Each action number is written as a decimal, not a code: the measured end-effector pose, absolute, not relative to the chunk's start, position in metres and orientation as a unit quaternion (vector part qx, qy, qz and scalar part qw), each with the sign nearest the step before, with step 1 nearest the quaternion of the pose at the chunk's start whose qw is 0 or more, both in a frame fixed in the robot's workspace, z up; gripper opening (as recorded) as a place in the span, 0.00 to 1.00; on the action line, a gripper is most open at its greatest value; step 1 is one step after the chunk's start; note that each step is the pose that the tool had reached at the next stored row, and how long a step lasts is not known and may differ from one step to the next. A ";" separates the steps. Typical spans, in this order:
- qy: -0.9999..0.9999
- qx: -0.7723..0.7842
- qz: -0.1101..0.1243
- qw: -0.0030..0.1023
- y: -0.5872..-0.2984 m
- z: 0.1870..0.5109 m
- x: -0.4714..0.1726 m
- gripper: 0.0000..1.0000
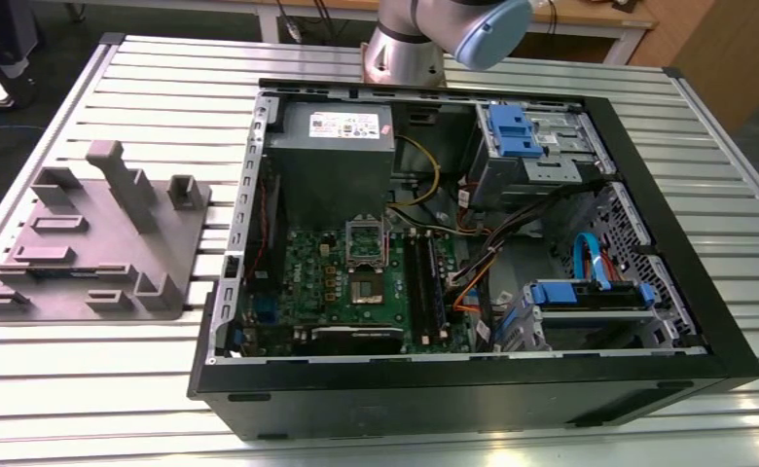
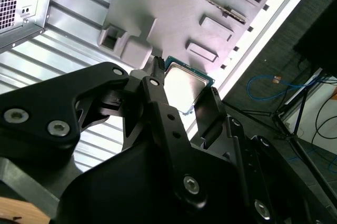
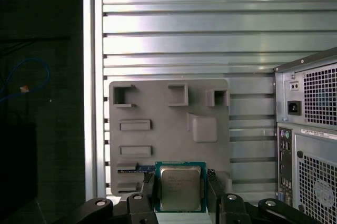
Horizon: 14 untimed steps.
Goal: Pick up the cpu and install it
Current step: 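Pick up the cpu and move it towards the insertion slot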
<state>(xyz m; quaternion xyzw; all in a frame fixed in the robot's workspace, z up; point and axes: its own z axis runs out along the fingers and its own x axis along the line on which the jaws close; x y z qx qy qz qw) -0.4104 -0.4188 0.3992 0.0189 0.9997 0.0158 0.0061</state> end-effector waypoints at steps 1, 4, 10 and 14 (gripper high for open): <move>1.000 0.019 0.016 0.006 -0.419 0.399 -0.410 0.47; 1.000 0.019 0.016 0.006 -0.419 0.399 -0.409 0.47; 1.000 0.019 0.016 0.006 -0.419 0.399 -0.407 0.47; 1.000 0.019 0.016 0.006 -0.419 0.399 -0.406 0.47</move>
